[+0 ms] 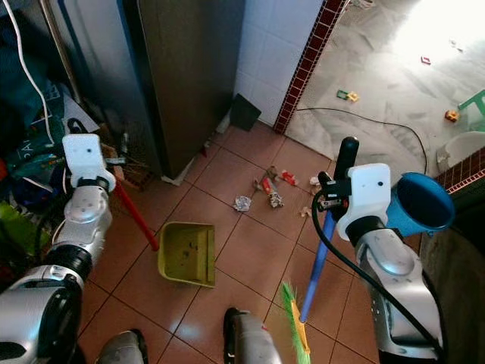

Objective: Sweep floor

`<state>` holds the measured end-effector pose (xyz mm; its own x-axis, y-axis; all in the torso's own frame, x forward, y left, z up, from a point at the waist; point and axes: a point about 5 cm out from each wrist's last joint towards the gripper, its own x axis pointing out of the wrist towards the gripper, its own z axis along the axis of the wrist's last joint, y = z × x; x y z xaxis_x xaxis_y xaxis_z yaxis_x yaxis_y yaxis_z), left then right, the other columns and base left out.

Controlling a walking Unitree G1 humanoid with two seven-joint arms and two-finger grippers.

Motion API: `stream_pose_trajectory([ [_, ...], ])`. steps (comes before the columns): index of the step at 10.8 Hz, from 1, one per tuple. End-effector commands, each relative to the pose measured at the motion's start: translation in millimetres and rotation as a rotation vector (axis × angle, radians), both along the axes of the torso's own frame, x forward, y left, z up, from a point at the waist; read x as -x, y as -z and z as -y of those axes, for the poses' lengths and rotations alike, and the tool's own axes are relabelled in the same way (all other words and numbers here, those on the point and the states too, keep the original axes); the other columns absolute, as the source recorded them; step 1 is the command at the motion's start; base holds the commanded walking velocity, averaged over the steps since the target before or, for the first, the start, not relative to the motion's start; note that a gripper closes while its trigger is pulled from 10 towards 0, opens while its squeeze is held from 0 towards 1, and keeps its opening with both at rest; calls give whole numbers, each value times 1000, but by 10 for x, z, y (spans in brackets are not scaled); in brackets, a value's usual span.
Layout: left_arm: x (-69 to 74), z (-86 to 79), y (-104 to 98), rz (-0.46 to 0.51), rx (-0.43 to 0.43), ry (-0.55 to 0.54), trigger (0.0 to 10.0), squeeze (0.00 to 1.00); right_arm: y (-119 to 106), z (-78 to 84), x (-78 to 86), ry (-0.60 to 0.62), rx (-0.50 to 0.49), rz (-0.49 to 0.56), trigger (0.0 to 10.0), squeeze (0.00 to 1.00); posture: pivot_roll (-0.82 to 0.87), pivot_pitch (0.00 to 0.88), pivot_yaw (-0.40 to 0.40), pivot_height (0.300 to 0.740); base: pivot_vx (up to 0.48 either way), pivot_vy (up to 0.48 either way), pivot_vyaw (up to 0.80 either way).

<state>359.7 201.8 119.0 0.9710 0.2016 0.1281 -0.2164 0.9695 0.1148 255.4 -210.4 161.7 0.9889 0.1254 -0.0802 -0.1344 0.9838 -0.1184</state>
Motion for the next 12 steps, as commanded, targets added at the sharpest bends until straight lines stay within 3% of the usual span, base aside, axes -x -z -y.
stream_pose_trajectory([
  [1, -10, 8, -7, 2, 0, 9, 2941, 0, -74, 69, 39, 18, 27, 23, 10000, 0, -252, 223, -152, 740, 0, 0, 0],
  [2, -10, -11, -9, 1, 3, 6, 0, 0, -75, 70, 38, 17, 28, 22, 10000, 0, -253, 222, -154, 740, 0, 0, 0],
  [12, -78, 41, -42, -31, 21, 83, 0, 0, -84, 55, -10, 9, 28, 23, 10000, 0, -257, 208, -159, 740, 0, 0, 0],
])
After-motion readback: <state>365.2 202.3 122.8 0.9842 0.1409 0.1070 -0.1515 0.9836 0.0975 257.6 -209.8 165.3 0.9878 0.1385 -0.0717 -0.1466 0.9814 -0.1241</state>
